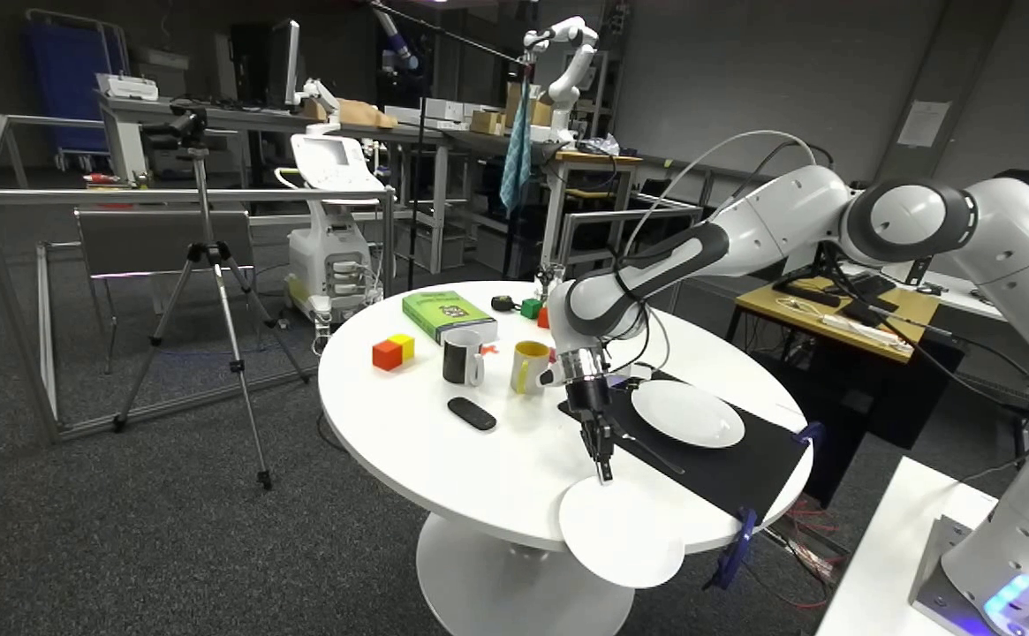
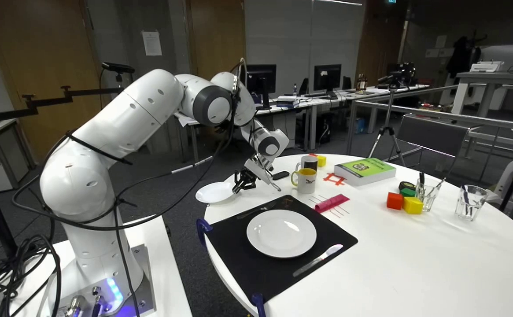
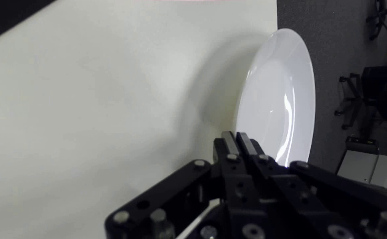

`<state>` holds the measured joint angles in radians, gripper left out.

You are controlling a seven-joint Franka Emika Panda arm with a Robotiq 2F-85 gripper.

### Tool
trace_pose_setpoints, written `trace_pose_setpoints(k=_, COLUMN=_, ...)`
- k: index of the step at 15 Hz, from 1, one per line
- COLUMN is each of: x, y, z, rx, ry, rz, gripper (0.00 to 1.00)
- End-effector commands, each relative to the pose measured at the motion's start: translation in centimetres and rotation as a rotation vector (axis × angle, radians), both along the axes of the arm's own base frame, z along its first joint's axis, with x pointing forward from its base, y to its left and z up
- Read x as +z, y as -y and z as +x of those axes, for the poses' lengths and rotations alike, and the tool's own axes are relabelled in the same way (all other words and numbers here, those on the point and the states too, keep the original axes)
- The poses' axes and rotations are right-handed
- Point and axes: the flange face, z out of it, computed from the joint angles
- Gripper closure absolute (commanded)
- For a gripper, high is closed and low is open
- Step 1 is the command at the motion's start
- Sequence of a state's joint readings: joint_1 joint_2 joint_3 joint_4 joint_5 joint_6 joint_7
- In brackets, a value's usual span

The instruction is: Put the plate over the other

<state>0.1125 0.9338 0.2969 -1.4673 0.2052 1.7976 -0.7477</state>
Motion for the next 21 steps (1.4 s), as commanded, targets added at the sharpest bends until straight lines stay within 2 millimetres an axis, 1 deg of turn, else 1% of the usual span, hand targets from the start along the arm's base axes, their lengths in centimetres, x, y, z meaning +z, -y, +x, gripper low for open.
trace_pose_setpoints(k=1, x=0.9, y=0.3, z=0.6, rx=0.015, ry=-0.038, rz=0.042, gripper=1.00)
trace_pose_setpoints(k=5, x=2.9, y=1.1, z=1.4, rx=-0.001, ry=-0.002, rz=0.060, gripper=0.99)
trace_pose_setpoints(k=8, x=4.6, y=2.2, z=2.2, rx=-0.026, ry=0.034, rz=0.072, gripper=0.99)
trace_pose_setpoints(k=10, x=6.1, y=3.1, z=2.8, rx=-0.047, ry=0.065, rz=0.087, gripper=0.99)
trace_pose_setpoints(k=16, x=11.4, y=6.0, z=4.0, rx=-0.112, ry=0.161, rz=0.145, gripper=0.99)
trace_pose_setpoints(k=19, x=13.4, y=7.8, z=3.8, rx=-0.152, ry=0.194, rz=0.151, gripper=0.99)
trace_pose_setpoints(k=21, x=14.2, y=9.6, z=3.1, rx=-0.198, ry=0.204, rz=0.141, gripper=0.99)
